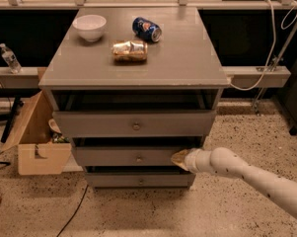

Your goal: Close middle drawer

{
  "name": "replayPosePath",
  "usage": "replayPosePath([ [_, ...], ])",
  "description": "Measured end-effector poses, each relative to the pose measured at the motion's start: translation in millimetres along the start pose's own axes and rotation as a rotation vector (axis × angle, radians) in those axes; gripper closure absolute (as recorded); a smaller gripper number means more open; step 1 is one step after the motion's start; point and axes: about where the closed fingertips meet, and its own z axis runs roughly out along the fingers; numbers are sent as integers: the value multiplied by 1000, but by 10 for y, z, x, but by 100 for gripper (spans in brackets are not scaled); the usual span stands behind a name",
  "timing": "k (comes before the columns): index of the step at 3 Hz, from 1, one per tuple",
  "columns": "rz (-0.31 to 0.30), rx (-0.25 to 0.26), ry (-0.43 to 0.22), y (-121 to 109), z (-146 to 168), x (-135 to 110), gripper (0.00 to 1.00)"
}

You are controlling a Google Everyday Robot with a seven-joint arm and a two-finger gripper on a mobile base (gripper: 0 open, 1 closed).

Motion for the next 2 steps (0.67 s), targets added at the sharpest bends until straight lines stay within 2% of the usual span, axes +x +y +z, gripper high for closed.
replayPosePath([
  [1,-4,-30,-22,210,-315,56,100],
  [2,5,-102,-50,435,-639,168,100],
])
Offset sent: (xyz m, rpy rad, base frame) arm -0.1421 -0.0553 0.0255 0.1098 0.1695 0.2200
